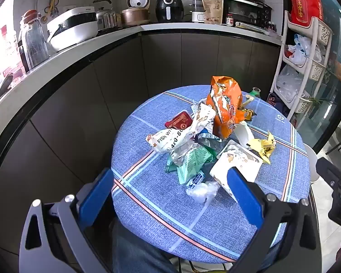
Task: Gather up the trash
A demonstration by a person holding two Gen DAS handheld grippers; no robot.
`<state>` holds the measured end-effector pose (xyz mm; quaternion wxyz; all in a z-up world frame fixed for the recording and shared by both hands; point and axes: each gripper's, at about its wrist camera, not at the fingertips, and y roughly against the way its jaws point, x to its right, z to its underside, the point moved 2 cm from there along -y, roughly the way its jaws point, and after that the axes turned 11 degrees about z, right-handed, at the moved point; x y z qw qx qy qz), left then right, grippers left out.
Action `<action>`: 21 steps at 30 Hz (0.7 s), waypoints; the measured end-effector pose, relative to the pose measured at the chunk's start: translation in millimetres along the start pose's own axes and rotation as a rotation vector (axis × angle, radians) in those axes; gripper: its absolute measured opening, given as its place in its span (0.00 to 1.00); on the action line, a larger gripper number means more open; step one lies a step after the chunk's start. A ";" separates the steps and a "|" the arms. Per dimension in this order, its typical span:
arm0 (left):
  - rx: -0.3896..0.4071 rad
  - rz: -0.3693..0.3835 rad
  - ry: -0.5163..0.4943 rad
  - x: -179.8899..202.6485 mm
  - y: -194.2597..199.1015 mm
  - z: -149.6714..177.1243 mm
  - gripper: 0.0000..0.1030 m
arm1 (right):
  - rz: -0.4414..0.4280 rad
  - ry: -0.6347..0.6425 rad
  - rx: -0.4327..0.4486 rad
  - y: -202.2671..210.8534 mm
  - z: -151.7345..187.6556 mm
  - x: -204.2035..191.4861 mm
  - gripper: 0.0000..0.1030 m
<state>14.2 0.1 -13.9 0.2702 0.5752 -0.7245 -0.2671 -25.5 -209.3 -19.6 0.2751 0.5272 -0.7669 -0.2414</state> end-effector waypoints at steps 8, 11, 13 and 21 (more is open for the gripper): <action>0.001 0.000 -0.001 0.1 0.8 -0.8 0.97 | -0.001 0.000 0.003 0.9 0.2 -0.3 0.92; -0.001 -0.001 0.001 -0.2 -0.4 0.1 0.97 | 0.000 -0.001 0.002 0.8 0.5 -0.2 0.92; -0.003 -0.002 0.001 -0.1 -1.2 0.3 0.97 | 0.001 0.000 0.003 1.0 0.7 -0.3 0.92; -0.004 -0.002 0.001 -1.5 0.5 2.3 0.97 | 0.000 0.000 0.004 1.1 1.4 -0.4 0.92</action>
